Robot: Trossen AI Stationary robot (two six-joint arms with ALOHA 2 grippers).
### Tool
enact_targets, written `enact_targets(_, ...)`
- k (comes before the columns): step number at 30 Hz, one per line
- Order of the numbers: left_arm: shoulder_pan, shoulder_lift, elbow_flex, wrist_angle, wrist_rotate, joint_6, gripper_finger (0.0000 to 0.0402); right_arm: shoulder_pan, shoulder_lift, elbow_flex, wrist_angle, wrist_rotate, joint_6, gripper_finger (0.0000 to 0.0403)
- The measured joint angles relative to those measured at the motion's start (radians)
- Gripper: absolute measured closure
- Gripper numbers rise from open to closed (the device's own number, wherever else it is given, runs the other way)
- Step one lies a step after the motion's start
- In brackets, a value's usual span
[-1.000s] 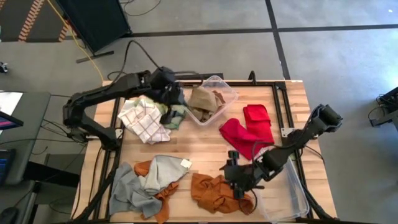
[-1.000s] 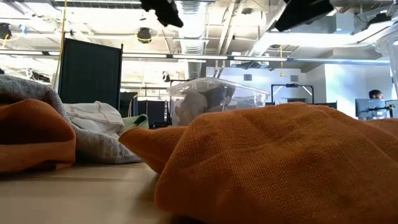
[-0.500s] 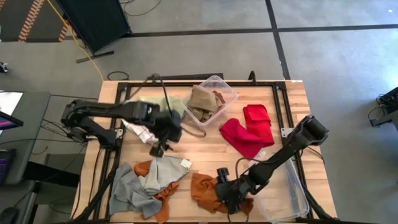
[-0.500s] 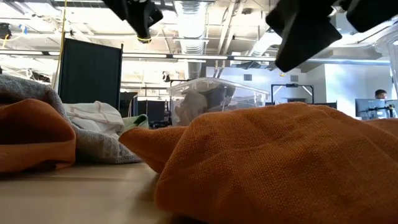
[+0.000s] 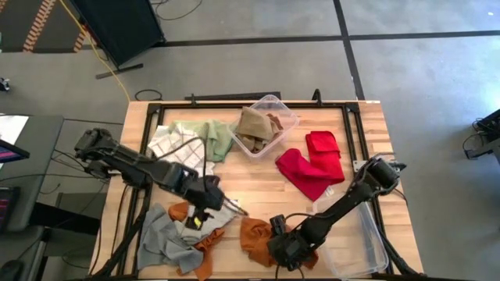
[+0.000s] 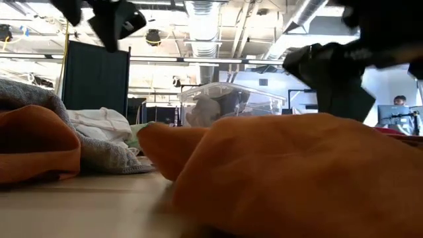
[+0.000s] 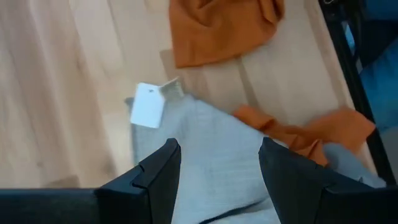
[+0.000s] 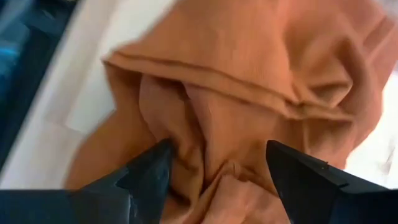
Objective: Sort towels by color in basket
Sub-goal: Put the right brown towel into the bottom transparent bin
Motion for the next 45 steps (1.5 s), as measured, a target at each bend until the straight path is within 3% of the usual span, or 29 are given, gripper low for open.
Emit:
enact_targets(6, -0.109, 0.0, -0.041, 0.063, -0.062, -0.141, 0.0194, -0.008, 0.017, 0.001, -0.001, -0.013, 0.015, 0.0124)
enact_targets(9, -0.155, 0.001, -0.048, 0.082, -0.104, -0.202, 0.0194, -0.011, 0.014, 0.001, 0.005, -0.013, 0.014, 0.0152)
enact_targets(19, -0.267, 0.001, -0.048, 0.103, -0.246, -0.343, 0.0194, -0.02, 0.009, 0.009, -0.003, -0.012, -0.036, 0.0376)
enact_targets(24, -0.301, 0.001, -0.048, 0.106, -0.313, -0.389, 0.0194, -0.025, 0.009, 0.075, -0.061, 0.043, -0.057, 0.0373)
enact_targets(33, -0.347, 0.001, -0.048, 0.154, -0.409, -0.416, 0.0194, 0.002, 0.009, 0.341, -0.446, 0.339, -0.096, 0.0376)
enact_targets(38, -0.362, 0.001, -0.048, 0.154, -0.449, -0.414, 0.0194, 0.038, 0.009, 0.526, -0.78, 0.506, 0.043, 0.0376)
enact_targets(42, -0.368, 0.001, -0.048, 0.154, -0.459, -0.412, 0.0194, 0.087, 0.009, 0.692, -1.107, 0.634, 0.262, 0.0376)
enact_targets(45, -0.369, 0.001, -0.048, 0.154, -0.462, -0.401, 0.0194, 0.127, -0.031, 0.747, -1.116, 0.673, 0.323, 0.0376)
